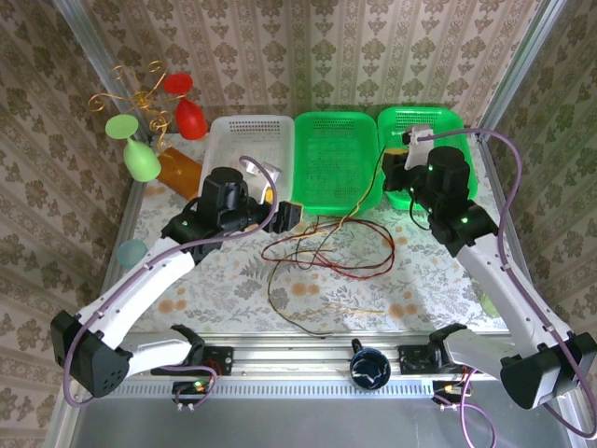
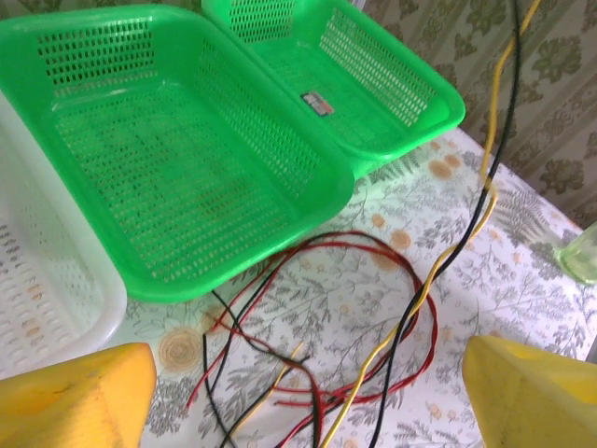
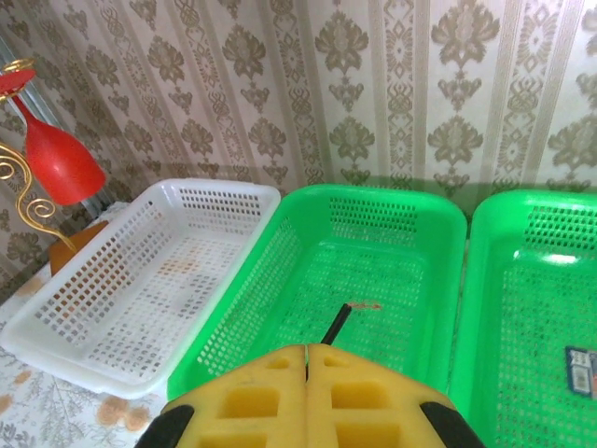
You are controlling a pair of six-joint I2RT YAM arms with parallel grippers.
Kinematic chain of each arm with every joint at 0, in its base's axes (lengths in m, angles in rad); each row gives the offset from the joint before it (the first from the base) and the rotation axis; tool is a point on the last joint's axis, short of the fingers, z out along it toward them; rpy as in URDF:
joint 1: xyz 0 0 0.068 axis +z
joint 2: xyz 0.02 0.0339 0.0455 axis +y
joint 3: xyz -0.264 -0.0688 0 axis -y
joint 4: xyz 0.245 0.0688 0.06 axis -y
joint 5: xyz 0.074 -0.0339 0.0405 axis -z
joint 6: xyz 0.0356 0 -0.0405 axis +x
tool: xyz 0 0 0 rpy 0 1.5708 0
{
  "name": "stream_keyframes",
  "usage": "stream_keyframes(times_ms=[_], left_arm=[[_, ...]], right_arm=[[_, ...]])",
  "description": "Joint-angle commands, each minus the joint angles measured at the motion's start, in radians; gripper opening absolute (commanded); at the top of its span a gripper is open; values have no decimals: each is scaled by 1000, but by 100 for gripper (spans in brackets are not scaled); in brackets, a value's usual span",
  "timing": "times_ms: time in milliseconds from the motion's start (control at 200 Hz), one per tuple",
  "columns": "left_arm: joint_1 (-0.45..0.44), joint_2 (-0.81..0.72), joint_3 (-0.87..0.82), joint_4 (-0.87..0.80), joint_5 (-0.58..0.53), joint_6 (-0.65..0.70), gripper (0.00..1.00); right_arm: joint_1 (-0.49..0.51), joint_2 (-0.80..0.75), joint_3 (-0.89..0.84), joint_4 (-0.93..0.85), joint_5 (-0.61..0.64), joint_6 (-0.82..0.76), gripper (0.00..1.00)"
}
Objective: Untangle the cables
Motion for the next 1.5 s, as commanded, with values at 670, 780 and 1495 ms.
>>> stream_keyframes(times_ms=[670, 780, 1495], left_arm=[[6, 161, -52, 64, -33, -8, 84], [9, 193, -53, 58, -93, -25, 81], [230, -106, -108, -24, 17, -23, 79]], right_arm=[[-59, -66, 285, -76, 15, -245, 0], [-62, -71, 317, -90, 14, -252, 0], [-70, -56, 205, 66, -198, -142, 0]])
